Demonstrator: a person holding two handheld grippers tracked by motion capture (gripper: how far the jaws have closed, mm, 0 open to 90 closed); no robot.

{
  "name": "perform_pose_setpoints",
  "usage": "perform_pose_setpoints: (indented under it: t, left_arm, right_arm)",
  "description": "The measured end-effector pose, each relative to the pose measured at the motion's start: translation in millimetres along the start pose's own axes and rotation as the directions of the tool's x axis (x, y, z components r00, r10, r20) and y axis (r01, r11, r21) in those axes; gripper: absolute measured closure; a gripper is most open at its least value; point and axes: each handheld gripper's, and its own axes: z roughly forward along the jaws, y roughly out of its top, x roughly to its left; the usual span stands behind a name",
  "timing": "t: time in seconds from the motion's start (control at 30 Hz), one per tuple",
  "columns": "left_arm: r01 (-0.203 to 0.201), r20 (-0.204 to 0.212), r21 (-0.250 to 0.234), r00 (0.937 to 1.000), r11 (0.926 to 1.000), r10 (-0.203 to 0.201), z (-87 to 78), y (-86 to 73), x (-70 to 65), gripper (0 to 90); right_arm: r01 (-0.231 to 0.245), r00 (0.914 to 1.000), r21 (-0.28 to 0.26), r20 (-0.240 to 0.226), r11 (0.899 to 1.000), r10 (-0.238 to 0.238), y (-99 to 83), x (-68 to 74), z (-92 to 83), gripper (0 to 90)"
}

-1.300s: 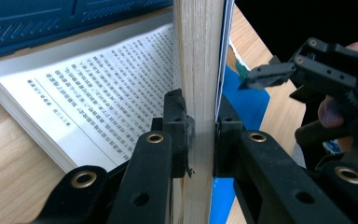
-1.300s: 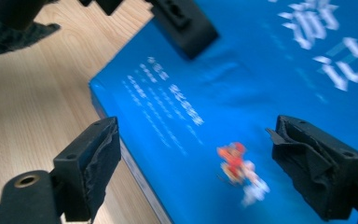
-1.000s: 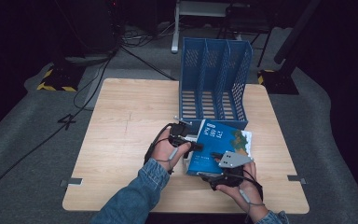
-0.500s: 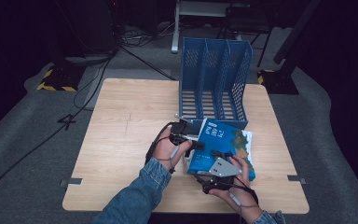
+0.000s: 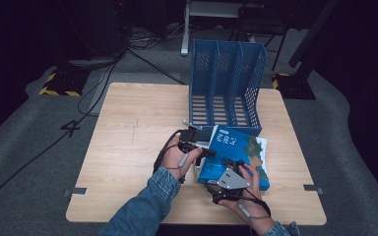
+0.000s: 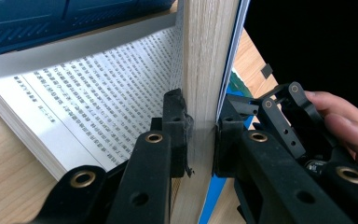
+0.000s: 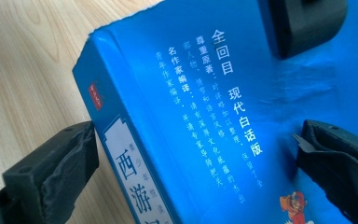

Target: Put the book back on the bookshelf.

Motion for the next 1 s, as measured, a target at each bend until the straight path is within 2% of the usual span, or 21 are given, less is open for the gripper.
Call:
perform_pose_setpoints:
  t: [0.13,0.23,0.4,0.53,0.6,0.7,0.83,0.93,1.0]
  left_arm:
    - [0.004,0.003,0.003,1.0000,1.0000,-0.004,2.5,-1.7,-1.3,79.3]
    - [0.005,0.001,-0.004,1.0000,1.0000,-0.005,2.9,-2.3,-2.3,79.3]
    - [-0.004,-0.017,0.000,0.9999,1.0000,0.004,4.9,-3.3,-0.7,79.0]
    - [0.016,-0.035,0.002,0.9993,0.9999,-0.016,8.6,-5.3,3.4,78.0]
    - [0.034,-0.025,-0.006,0.9991,0.9994,-0.034,9.1,-6.1,3.9,78.0]
    - [0.045,-0.006,-0.014,0.9990,0.9989,-0.045,9.3,-6.6,4.3,77.9]
    - [0.035,-0.026,-0.017,0.9990,0.9992,-0.036,13.8,-8.0,2.2,77.9]
    - [0.031,-0.037,-0.020,0.9988,0.9993,-0.032,16.4,-8.9,2.3,77.9]
    - [0.031,-0.034,-0.019,0.9989,0.9993,-0.032,16.3,-8.7,2.5,77.8]
  right_arm:
    - [0.042,0.9976,0.032,0.053,0.999,-0.044,0.1,5.7,2.2,0.1]
    - [0.049,0.9967,0.040,0.063,0.998,-0.052,0.4,5.4,3.1,0.0]
    - [0.082,0.9949,0.033,0.056,0.996,-0.084,-2.2,4.2,5.4,0.0]
    - [0.104,0.9937,0.014,0.039,0.994,-0.105,-9.1,2.8,11.1,0.0]
    - [0.144,0.9880,0.007,0.054,0.990,-0.144,-11.9,2.9,13.8,0.2]
    - [0.169,0.9828,0.007,0.074,0.986,-0.169,-12.7,2.4,14.9,0.2]
    - [0.205,0.9722,0.006,0.115,0.979,-0.204,-17.5,2.6,18.8,0.1]
    - [0.219,0.9679,-0.004,0.127,0.976,-0.217,-22.7,1.1,22.2,0.1]
    - [0.219,0.9679,-0.013,0.129,0.976,-0.216,-24.5,0.1,23.0,0.1]
